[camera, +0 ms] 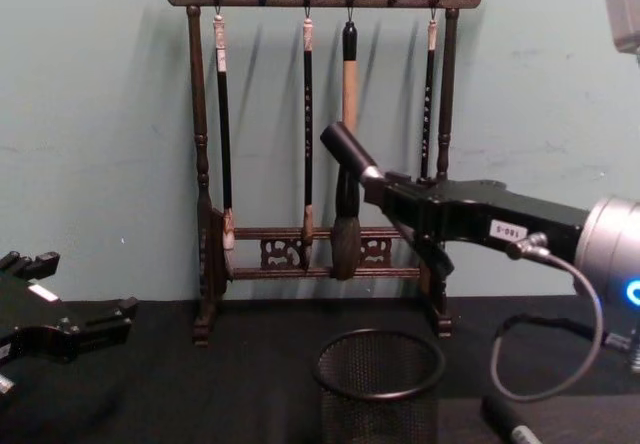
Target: Pick up the water-based marker from the table and place it into the pen holder.
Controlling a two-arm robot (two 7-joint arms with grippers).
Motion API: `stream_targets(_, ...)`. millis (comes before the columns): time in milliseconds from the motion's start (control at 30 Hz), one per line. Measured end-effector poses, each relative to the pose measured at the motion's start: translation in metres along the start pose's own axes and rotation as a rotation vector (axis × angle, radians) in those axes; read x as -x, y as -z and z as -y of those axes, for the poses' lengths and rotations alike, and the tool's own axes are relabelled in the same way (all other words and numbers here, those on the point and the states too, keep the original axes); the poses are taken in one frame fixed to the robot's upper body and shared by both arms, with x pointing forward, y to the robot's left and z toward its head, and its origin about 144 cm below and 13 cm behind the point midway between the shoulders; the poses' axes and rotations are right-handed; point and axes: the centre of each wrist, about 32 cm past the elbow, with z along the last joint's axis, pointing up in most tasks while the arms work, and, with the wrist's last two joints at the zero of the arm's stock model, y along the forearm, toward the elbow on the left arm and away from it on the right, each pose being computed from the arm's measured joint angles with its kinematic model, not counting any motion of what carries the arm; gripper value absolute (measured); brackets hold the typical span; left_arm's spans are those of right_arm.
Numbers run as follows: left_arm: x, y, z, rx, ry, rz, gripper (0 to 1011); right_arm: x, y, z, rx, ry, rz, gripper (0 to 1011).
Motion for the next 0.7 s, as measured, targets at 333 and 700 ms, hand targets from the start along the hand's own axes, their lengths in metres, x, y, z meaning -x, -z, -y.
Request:
stream_targets(333,0.0,0.0,0.0,0.0,0.0,0.0,1001,0.009,0.016,-0.011,0.051,-0.042,-0.033,194)
stream_targets(700,0.0,0.0,0.0,0.0,0.0,0.0,1001,0.015,0.028,-0.016,0.097,-0.065,-0.049,194)
